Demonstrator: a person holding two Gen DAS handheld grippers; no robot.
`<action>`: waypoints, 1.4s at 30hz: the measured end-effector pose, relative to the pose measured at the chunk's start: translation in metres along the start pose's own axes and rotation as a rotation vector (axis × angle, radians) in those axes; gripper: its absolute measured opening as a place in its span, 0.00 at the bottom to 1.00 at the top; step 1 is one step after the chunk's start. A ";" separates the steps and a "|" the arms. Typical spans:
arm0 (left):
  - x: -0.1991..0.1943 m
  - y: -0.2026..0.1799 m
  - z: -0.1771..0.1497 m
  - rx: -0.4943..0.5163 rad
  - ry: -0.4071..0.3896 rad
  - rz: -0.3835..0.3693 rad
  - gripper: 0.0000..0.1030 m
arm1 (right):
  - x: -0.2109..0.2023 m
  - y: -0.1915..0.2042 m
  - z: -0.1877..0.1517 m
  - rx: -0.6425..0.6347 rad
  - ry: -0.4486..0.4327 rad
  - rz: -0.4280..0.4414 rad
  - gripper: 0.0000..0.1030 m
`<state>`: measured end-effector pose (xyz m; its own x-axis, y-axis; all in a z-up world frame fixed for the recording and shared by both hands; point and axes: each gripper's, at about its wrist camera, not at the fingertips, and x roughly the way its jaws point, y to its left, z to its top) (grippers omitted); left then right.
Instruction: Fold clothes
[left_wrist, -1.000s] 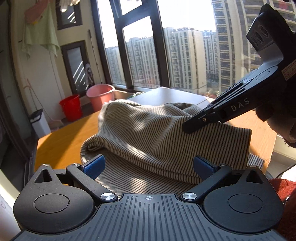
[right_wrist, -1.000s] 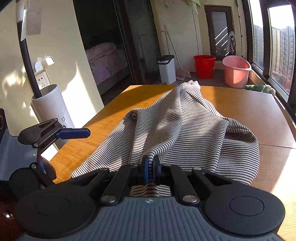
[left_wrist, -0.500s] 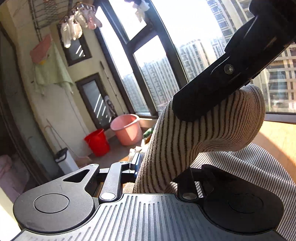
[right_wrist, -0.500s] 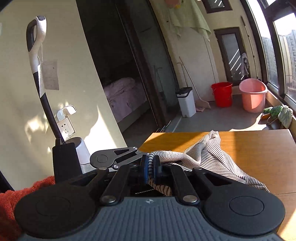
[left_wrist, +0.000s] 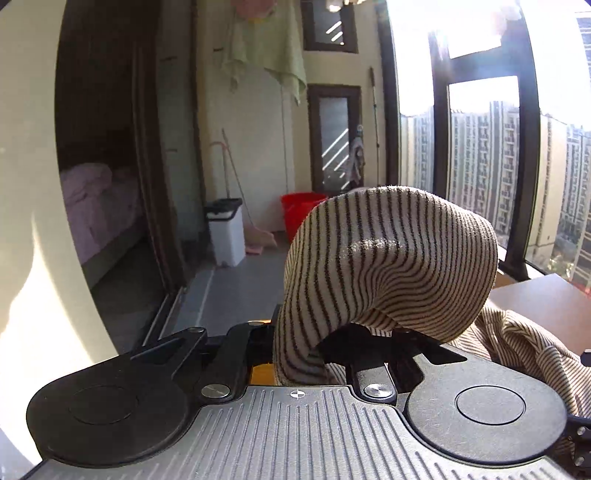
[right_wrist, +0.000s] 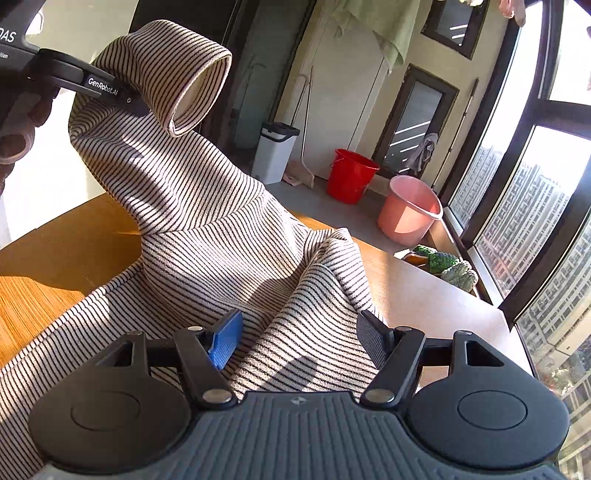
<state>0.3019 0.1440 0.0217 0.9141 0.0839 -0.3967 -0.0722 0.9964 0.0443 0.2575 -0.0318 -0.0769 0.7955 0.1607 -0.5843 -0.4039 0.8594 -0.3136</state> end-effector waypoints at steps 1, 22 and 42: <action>0.003 0.003 0.000 -0.008 0.008 0.001 0.15 | 0.004 -0.010 0.002 -0.002 0.019 0.028 0.33; 0.049 0.039 -0.040 -0.149 0.287 0.122 0.47 | 0.062 -0.216 -0.055 0.454 0.098 -0.193 0.40; -0.082 -0.069 -0.097 -0.016 0.292 -0.594 0.91 | -0.106 -0.158 -0.177 0.780 0.106 0.168 0.44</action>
<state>0.1930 0.0691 -0.0376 0.6546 -0.4823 -0.5822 0.4028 0.8742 -0.2713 0.1570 -0.2708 -0.0982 0.6893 0.3049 -0.6572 -0.0516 0.9255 0.3753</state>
